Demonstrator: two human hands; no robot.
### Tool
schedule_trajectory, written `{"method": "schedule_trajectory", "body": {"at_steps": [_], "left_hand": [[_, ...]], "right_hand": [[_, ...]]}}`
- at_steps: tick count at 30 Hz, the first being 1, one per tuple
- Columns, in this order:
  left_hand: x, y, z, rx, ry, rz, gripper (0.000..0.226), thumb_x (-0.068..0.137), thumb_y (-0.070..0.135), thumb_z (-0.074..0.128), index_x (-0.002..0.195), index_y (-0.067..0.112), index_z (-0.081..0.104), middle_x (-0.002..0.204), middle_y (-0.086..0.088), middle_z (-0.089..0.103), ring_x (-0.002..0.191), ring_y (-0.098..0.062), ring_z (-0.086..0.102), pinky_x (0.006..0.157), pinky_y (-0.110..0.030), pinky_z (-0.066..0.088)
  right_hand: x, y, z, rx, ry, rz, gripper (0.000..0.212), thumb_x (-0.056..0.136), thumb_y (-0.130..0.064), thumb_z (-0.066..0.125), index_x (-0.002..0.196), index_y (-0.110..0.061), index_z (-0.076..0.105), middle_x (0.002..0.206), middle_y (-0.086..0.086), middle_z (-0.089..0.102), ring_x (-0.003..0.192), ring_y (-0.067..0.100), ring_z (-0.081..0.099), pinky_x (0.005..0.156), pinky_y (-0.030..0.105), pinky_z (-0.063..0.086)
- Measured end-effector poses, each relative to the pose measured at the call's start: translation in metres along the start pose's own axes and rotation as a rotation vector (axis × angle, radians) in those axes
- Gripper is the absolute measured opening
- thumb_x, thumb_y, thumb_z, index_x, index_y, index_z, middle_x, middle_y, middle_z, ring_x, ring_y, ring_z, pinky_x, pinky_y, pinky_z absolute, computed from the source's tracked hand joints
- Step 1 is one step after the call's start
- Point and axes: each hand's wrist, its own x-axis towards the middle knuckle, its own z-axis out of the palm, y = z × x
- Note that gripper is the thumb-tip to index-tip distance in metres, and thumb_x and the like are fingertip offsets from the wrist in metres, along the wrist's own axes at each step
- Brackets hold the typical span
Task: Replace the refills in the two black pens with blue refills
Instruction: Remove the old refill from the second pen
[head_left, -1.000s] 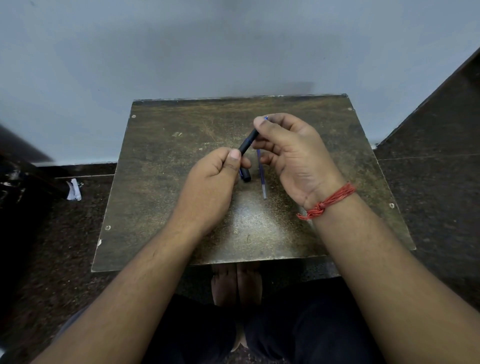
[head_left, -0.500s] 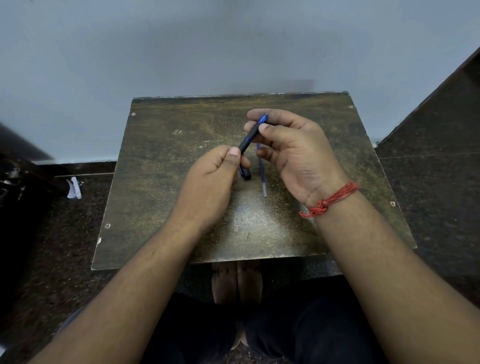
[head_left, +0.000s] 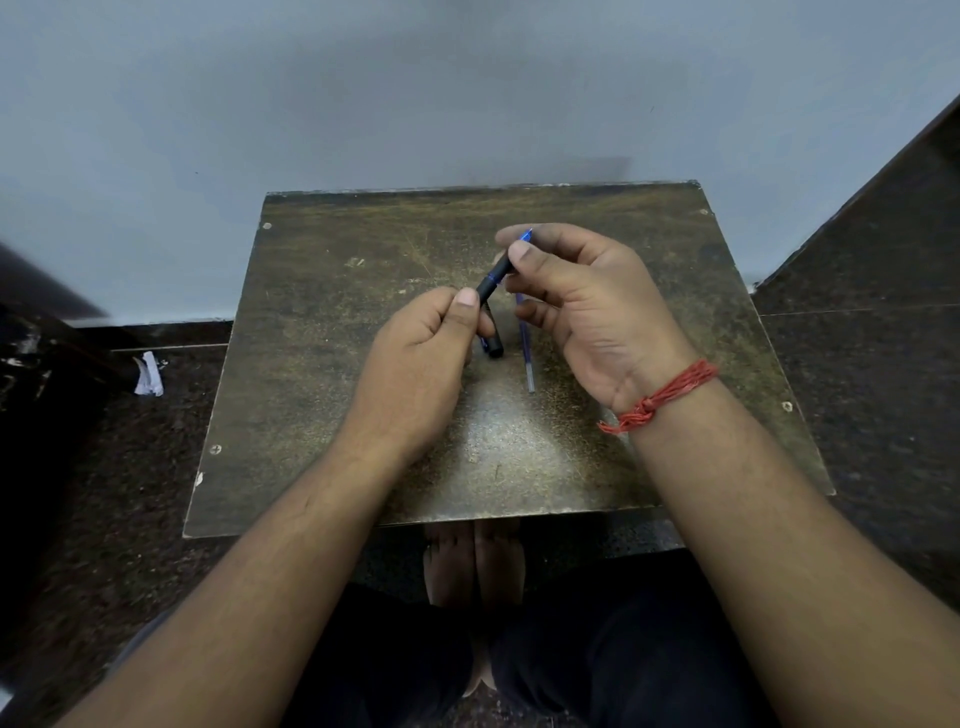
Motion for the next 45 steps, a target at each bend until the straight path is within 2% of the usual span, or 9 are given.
{"method": "schedule_trajectory", "body": {"at_steps": [7, 12, 18, 22, 28, 32, 34, 39, 45], "left_hand": [[-0.0003, -0.0008, -0.0003, -0.012, 0.005, 0.000, 0.038, 0.096, 0.053, 0.043, 0.079, 0.028, 0.067, 0.054, 0.014, 0.040, 0.052, -0.008, 0.035, 0.056, -0.033, 0.028], [0.0008, -0.0019, -0.0005, -0.009, 0.004, -0.002, 0.038, 0.095, 0.054, 0.043, 0.077, 0.030, 0.066, 0.054, 0.014, 0.039, 0.050, -0.009, 0.034, 0.056, -0.033, 0.027], [0.0003, -0.0017, 0.0009, -0.017, -0.005, -0.002, 0.037, 0.095, 0.054, 0.043, 0.077, 0.031, 0.066, 0.053, 0.014, 0.039, 0.050, -0.009, 0.033, 0.056, -0.032, 0.026], [-0.0002, -0.0012, 0.0009, -0.015, -0.004, 0.005, 0.037, 0.095, 0.053, 0.042, 0.078, 0.030, 0.066, 0.054, 0.013, 0.039, 0.049, -0.007, 0.033, 0.055, -0.032, 0.027], [-0.0001, -0.0021, 0.0002, -0.021, -0.010, 0.010, 0.038, 0.097, 0.053, 0.042, 0.079, 0.030, 0.066, 0.054, 0.012, 0.040, 0.050, -0.008, 0.033, 0.056, -0.032, 0.027], [0.0004, -0.0027, 0.0006, -0.037, -0.016, 0.014, 0.037, 0.096, 0.052, 0.042, 0.078, 0.030, 0.065, 0.053, 0.013, 0.039, 0.049, -0.008, 0.032, 0.055, -0.031, 0.026], [0.0007, -0.0032, 0.0008, -0.036, -0.018, 0.010, 0.037, 0.096, 0.053, 0.042, 0.077, 0.031, 0.065, 0.053, 0.013, 0.039, 0.048, -0.007, 0.032, 0.055, -0.031, 0.026], [0.0004, -0.0044, 0.0001, -0.018, -0.022, 0.014, 0.037, 0.095, 0.055, 0.042, 0.078, 0.032, 0.065, 0.053, 0.014, 0.040, 0.049, -0.008, 0.033, 0.055, -0.032, 0.027], [-0.0001, -0.0034, 0.0000, -0.011, -0.015, 0.010, 0.038, 0.096, 0.055, 0.041, 0.078, 0.032, 0.065, 0.054, 0.013, 0.040, 0.049, -0.008, 0.033, 0.056, -0.032, 0.027]], "right_hand": [[-0.0010, -0.0052, -0.0003, 0.159, -0.030, 0.048, 0.024, 0.094, 0.001, 0.058, 0.114, -0.007, 0.067, 0.105, 0.013, 0.076, 0.091, 0.019, 0.067, 0.068, 0.024, 0.053], [-0.0009, -0.0035, 0.0014, 0.029, 0.072, 0.032, 0.005, 0.089, -0.016, 0.072, 0.091, -0.015, 0.067, 0.085, 0.004, 0.070, 0.074, 0.015, 0.063, 0.061, 0.024, 0.049], [-0.0013, -0.0008, 0.0034, -0.045, 0.070, 0.024, 0.011, 0.086, -0.022, 0.076, 0.083, -0.017, 0.067, 0.074, -0.001, 0.068, 0.070, 0.011, 0.060, 0.058, 0.023, 0.046], [-0.0010, -0.0030, 0.0024, 0.009, 0.042, 0.040, 0.004, 0.089, -0.014, 0.071, 0.093, -0.014, 0.072, 0.080, -0.001, 0.070, 0.077, 0.013, 0.061, 0.066, 0.026, 0.046], [-0.0032, -0.0061, 0.0021, 0.140, -0.043, 0.070, 0.024, 0.092, 0.001, 0.057, 0.107, -0.007, 0.073, 0.101, 0.009, 0.074, 0.090, 0.016, 0.064, 0.067, 0.024, 0.051], [-0.0034, -0.0043, 0.0050, 0.094, 0.001, 0.047, 0.007, 0.091, -0.013, 0.068, 0.098, -0.013, 0.070, 0.096, 0.007, 0.068, 0.086, 0.017, 0.061, 0.061, 0.022, 0.051], [-0.0036, -0.0029, 0.0067, 0.057, 0.031, 0.043, 0.007, 0.089, -0.018, 0.072, 0.089, -0.016, 0.065, 0.088, 0.004, 0.065, 0.079, 0.015, 0.060, 0.058, 0.022, 0.051], [-0.0035, -0.0034, 0.0044, 0.037, 0.009, 0.041, 0.003, 0.091, -0.011, 0.069, 0.094, -0.011, 0.069, 0.087, 0.004, 0.068, 0.079, 0.014, 0.061, 0.061, 0.023, 0.050], [-0.0049, -0.0077, 0.0030, 0.139, -0.081, 0.054, 0.033, 0.090, 0.010, 0.048, 0.112, -0.004, 0.069, 0.102, 0.011, 0.074, 0.090, 0.017, 0.067, 0.072, 0.027, 0.054]]}}
